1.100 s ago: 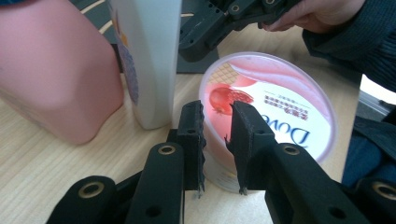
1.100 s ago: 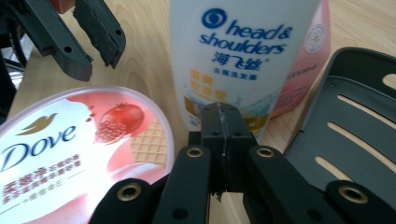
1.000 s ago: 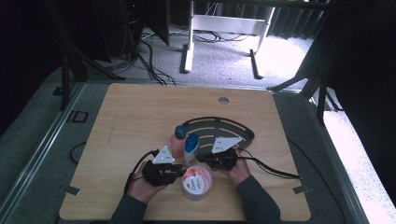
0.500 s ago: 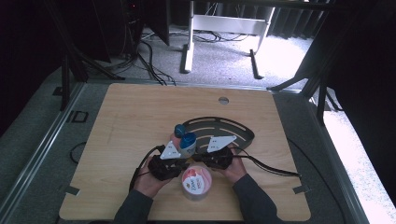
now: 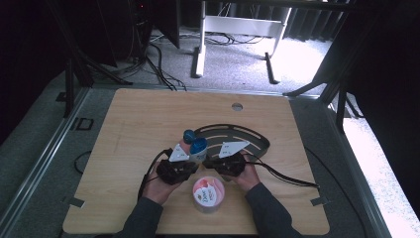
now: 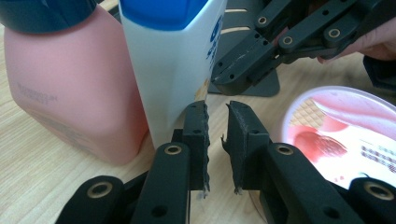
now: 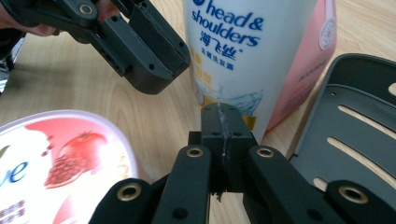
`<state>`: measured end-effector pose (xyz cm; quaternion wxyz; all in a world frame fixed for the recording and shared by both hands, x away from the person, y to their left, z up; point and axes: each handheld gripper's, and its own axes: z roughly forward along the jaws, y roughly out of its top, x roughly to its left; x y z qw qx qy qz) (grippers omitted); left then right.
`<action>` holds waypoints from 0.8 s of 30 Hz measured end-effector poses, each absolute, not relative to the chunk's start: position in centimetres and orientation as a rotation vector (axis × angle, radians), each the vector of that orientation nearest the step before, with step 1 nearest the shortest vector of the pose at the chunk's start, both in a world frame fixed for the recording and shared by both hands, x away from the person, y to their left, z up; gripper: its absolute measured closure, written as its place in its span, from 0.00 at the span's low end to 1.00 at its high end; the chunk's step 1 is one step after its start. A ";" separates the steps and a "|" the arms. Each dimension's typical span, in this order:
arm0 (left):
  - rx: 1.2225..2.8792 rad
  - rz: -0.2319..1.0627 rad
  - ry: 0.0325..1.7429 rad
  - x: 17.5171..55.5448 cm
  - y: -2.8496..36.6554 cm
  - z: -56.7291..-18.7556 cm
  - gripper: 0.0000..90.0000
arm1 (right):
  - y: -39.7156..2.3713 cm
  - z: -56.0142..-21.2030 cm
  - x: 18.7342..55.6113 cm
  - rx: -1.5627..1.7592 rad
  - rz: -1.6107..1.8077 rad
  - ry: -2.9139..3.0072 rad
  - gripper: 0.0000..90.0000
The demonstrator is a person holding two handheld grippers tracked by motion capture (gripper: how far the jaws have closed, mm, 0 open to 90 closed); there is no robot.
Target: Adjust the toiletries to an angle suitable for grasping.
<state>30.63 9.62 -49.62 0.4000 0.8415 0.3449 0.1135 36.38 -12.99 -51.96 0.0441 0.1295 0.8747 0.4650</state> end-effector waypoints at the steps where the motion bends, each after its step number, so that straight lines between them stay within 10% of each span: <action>1: 2.129 0.293 0.874 30.8 9.6 -49.7 0.87 | -13.0 -52.0 36.5 0.404 1.423 2.674 1.00; 24: 2.124 0.305 0.905 31.8 10.9 -49.7 0.85 | -12.5 -51.4 37.8 0.432 1.377 2.655 0.99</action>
